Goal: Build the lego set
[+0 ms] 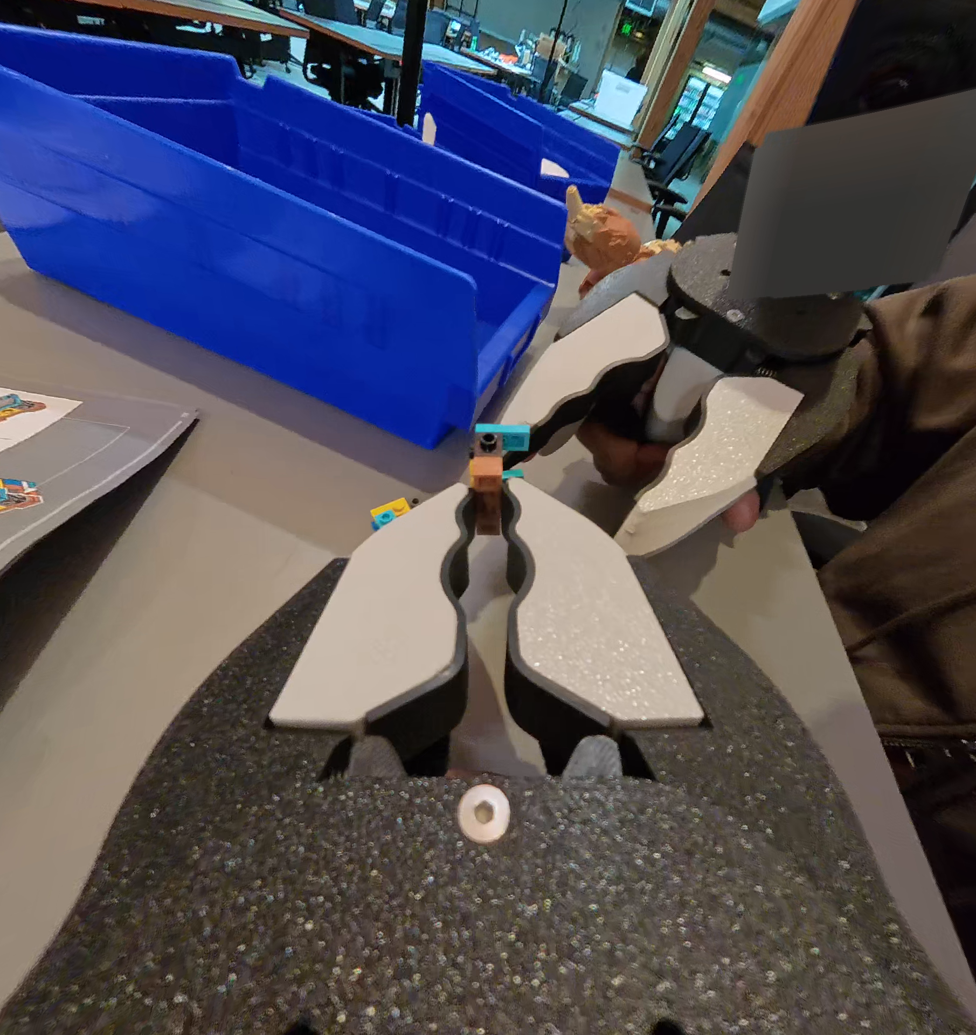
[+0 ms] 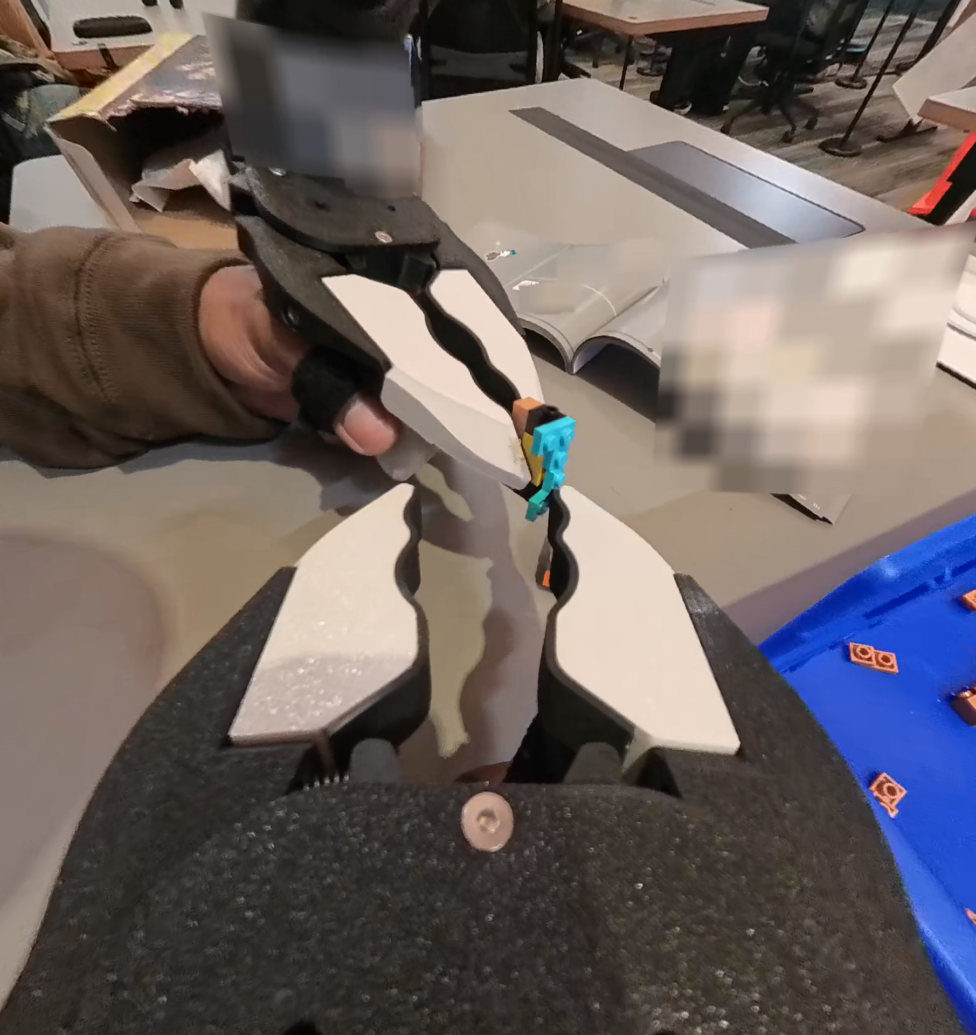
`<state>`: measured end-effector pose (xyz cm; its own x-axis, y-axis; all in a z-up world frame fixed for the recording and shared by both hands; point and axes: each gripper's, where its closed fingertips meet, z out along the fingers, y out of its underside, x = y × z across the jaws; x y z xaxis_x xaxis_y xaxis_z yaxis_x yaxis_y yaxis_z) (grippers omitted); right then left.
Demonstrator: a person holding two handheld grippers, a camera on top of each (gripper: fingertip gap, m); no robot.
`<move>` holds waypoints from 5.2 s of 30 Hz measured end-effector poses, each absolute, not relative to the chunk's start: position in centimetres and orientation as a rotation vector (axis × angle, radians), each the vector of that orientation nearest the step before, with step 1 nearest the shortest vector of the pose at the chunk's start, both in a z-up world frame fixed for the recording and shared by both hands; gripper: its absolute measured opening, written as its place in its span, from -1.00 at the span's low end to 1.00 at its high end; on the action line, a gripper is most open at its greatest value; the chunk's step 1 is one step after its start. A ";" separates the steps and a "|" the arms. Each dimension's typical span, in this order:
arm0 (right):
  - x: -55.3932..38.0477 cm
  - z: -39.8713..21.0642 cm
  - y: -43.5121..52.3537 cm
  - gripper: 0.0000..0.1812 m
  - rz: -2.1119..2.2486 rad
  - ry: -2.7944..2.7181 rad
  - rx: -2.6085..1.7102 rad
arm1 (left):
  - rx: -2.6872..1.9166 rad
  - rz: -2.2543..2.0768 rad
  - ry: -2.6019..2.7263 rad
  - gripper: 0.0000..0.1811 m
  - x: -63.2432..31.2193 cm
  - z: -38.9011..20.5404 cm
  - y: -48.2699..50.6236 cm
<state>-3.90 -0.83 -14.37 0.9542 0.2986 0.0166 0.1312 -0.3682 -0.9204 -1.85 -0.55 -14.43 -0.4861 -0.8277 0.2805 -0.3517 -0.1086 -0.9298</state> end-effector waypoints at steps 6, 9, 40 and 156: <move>-4.1 -13.8 -1.0 -0.53 0.184 -0.338 -1.925 | -1.302 -1.734 1.746 -0.91 -2.1 -13.9 -0.7; -4.2 -13.5 -1.1 -0.53 0.192 -0.348 -1.911 | -1.294 -1.778 1.739 -0.91 -2.2 -13.6 -0.8; -5.4 -10.9 -2.2 -0.70 0.355 -0.395 -1.780 | -1.080 -1.981 1.726 -0.91 -3.6 -11.5 -1.9; -5.2 -9.8 -3.1 -0.73 0.581 -0.426 -1.647 | -0.842 -2.009 1.659 -0.91 -4.2 -9.8 -3.7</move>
<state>-5.19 -3.10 -9.84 0.8031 0.5811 -0.1318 -0.0492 -0.1558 -0.9866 -4.18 -3.66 -9.83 -0.7381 -0.6458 0.1954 -0.0699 -0.2149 -0.9741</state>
